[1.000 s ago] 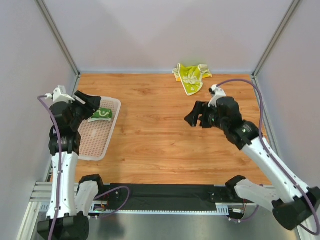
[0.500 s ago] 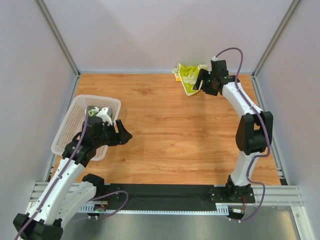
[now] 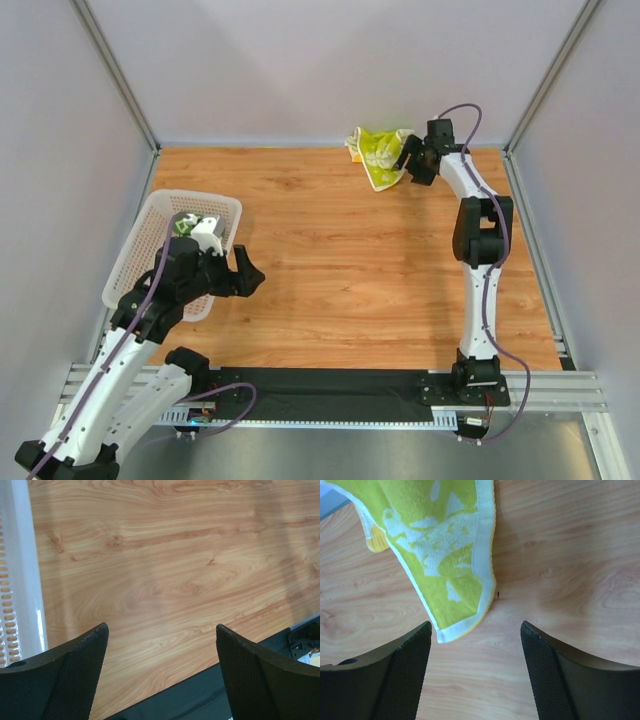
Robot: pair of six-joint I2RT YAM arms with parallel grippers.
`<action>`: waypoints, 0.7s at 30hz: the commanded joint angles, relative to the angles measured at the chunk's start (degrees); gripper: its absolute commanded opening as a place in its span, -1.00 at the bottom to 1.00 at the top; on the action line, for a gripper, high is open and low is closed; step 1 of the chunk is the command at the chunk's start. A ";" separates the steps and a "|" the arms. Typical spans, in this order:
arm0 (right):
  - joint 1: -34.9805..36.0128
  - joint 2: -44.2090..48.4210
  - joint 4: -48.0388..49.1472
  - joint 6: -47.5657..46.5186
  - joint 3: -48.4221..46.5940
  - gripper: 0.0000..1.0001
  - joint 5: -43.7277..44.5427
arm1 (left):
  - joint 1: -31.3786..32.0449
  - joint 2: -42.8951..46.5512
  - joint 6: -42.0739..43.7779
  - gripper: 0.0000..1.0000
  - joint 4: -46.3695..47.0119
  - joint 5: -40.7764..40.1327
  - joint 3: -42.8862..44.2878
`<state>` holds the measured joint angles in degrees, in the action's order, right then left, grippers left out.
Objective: Roll the towels
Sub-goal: Move the towel to the center of the board
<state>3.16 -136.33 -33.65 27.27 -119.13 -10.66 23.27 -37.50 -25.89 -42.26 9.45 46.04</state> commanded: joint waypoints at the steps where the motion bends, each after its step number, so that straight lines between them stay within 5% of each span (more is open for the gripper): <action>1: 0.27 -3.76 0.34 1.65 -6.46 0.45 -0.51 | 0.20 -0.38 1.98 0.86 -0.37 -0.31 1.68; 10: 0.27 -12.02 2.27 5.34 -12.44 0.28 -1.03 | 0.20 -1.79 1.63 0.87 -1.25 -1.63 2.12; 13: 0.36 -12.82 3.50 6.13 -11.83 -0.08 -1.21 | 0.20 -2.06 1.63 0.87 -1.25 -1.54 2.12; 14: 0.36 -12.99 3.85 6.31 -11.22 -0.41 -1.99 | 0.20 -2.14 1.54 0.86 -1.25 -1.46 2.12; 17: 0.44 -12.30 5.08 6.48 -9.81 -0.83 -3.66 | 0.20 -1.97 1.63 0.86 -1.33 -1.54 2.12; 21: 0.71 -6.60 5.87 6.39 -0.54 -1.00 -4.90 | 0.20 -1.88 1.63 0.84 -1.51 -1.45 1.95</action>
<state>3.31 -147.59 -28.34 33.36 -126.69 -13.82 23.27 -39.81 -25.34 -42.72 8.25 46.13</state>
